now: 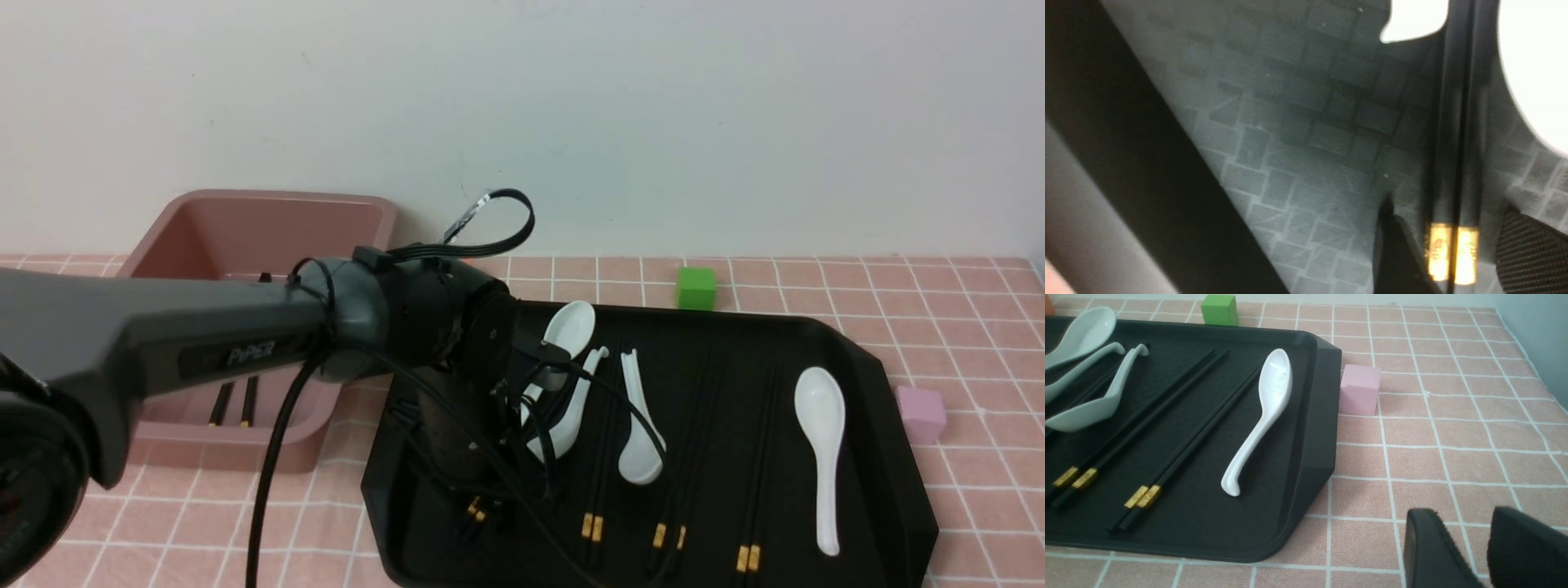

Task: On pink tablecloth take chopsticks from black tray and put them in box.
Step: 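Reach over to the black tray and grasp a pair of chopsticks with the left gripper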

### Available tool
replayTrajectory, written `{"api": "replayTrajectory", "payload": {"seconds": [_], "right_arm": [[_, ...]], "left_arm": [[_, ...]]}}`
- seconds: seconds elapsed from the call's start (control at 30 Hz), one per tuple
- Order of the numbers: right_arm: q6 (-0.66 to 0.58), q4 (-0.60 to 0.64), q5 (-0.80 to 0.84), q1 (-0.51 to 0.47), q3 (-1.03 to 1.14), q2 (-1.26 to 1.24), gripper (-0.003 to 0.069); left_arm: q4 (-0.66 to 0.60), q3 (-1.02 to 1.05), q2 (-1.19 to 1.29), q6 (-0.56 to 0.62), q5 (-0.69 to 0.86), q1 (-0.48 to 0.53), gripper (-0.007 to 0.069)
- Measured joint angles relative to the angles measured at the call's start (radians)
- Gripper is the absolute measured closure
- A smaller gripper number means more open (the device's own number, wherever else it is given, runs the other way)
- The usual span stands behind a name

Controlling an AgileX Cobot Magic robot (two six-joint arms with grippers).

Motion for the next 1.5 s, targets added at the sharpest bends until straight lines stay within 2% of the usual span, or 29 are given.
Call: {"api": "replayTrajectory", "payload": {"seconds": [0.47,0.7,0.93,1.17,1.5], "right_arm": [[0.000,0.000,0.000,0.000,0.000,0.000,0.0419],[0.000,0.000,0.000,0.000,0.000,0.000,0.0419],[0.000,0.000,0.000,0.000,0.000,0.000,0.0419],[0.000,0.000,0.000,0.000,0.000,0.000,0.0419],[0.000,0.000,0.000,0.000,0.000,0.000,0.0419]], "left_arm": [[0.029,0.000,0.000,-0.003,-0.001,0.000,0.0378],[0.028,0.000,0.000,-0.008,0.001,0.000,0.0383],[0.028,0.000,0.000,-0.082,0.008,0.000,0.0391],[0.027,0.000,0.000,-0.112,0.011,0.000,0.0498],[0.028,-0.002,0.000,-0.113,0.024,0.000,0.0498]]}}
